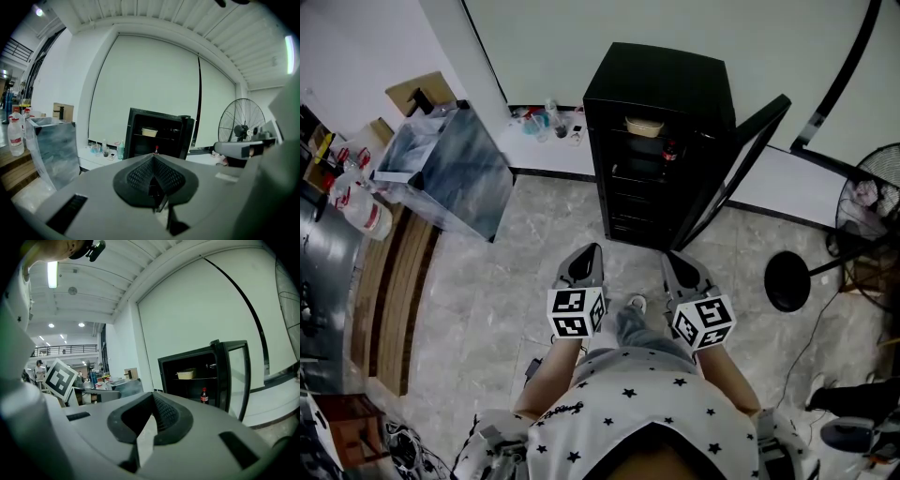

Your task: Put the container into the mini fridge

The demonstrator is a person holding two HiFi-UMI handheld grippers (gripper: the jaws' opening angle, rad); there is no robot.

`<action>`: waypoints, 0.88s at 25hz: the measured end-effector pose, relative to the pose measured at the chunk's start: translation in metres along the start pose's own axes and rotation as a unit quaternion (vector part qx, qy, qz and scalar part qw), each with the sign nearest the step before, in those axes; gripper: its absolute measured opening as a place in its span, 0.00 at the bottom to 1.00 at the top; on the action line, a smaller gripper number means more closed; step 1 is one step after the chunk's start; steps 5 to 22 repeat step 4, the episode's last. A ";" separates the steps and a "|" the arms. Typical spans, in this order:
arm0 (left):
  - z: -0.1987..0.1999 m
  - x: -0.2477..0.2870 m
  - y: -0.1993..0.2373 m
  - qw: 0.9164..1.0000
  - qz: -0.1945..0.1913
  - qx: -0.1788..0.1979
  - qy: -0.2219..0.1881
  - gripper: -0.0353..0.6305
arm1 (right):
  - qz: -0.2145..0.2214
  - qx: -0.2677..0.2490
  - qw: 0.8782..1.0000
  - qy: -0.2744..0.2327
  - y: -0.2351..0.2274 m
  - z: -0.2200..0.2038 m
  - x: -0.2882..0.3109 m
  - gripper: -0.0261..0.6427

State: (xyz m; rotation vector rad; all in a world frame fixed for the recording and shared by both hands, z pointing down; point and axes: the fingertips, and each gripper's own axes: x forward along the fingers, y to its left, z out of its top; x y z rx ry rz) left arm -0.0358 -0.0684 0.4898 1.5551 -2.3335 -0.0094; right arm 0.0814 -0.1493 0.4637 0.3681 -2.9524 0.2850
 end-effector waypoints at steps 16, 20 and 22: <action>-0.001 0.003 0.004 1.000 0.001 -0.004 0.001 0.07 | 0.001 -0.002 1.000 0.000 0.000 0.000 0.004 0.03; -0.001 0.003 0.004 1.000 0.001 -0.004 0.001 0.07 | 0.001 -0.002 1.000 0.000 0.000 0.000 0.004 0.03; -0.001 0.003 0.004 1.000 0.001 -0.004 0.001 0.07 | 0.001 -0.002 1.000 0.000 0.000 0.000 0.004 0.03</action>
